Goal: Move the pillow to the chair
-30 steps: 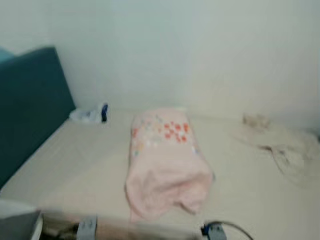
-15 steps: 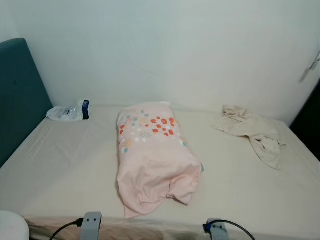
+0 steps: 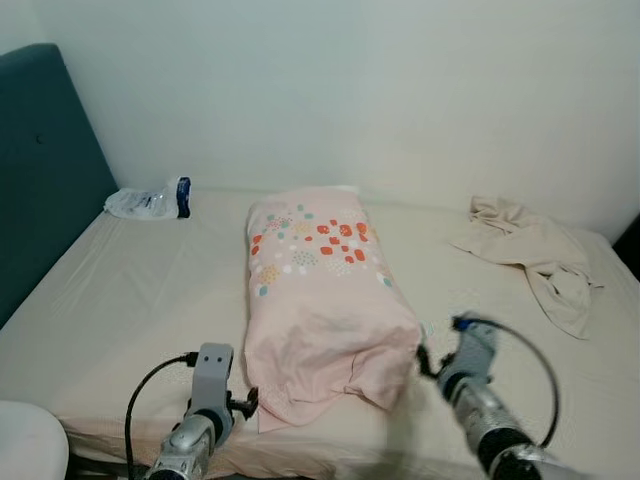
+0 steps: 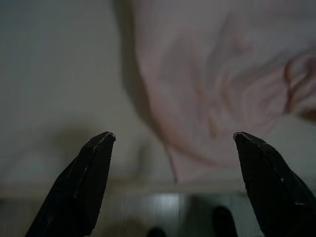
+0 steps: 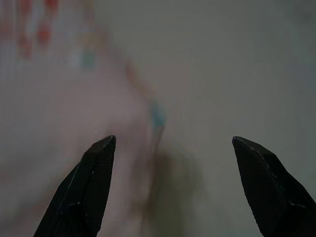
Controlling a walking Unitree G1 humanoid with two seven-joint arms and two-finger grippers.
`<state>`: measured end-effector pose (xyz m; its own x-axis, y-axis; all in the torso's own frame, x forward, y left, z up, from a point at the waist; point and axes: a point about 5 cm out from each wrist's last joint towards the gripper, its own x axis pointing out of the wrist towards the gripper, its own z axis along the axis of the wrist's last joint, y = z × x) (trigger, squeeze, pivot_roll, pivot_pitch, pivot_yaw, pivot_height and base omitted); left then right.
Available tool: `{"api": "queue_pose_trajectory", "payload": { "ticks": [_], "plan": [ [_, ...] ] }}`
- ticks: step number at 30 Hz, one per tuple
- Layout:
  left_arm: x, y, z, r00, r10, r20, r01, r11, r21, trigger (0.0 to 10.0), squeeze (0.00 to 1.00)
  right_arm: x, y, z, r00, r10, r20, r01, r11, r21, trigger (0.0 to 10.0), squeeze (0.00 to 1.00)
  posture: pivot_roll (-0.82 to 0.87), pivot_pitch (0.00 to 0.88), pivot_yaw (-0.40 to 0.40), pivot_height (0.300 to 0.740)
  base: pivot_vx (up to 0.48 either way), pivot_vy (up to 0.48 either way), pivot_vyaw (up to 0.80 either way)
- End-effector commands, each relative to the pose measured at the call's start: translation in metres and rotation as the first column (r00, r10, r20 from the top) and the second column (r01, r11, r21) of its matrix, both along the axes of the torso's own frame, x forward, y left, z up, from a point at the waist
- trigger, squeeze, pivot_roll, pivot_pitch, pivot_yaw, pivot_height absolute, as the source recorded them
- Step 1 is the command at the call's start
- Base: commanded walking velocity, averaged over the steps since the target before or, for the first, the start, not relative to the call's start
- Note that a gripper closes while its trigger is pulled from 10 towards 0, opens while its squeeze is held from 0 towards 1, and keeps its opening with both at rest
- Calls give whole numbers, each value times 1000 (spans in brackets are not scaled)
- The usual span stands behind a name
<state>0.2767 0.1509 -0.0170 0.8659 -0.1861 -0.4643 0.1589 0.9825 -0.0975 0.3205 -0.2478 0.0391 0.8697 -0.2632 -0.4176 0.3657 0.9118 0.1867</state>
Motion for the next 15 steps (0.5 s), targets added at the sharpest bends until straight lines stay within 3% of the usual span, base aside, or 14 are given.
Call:
{"api": "queue_pose_trajectory", "payload": {
  "ticks": [1, 8, 15],
  "plan": [
    [3, 1, 4, 1000, 4, 29, -3, 1000, -18, 10000, 0, 3, -1, 4, 999, 2, 40, -5, 997, 82, 10000, 0, 12, 0, -29, 732, 0, 0, 0],
    [9, 2, 11, 997, 28, 67, -23, 998, -65, 10000, 0, 11, -12, 21, 990, -24, 142, 7, 992, 125, 10000, 0, 3, 0, -29, 703, 0, 0, 0],
    [14, 14, 16, 991, 101, 84, -91, 989, -121, 10000, 0, 19, -4, 31, 975, 35, 221, -76, 981, 179, 10000, 0, 5, 0, -29, 653, 0, 0, 0]
  ]
}}
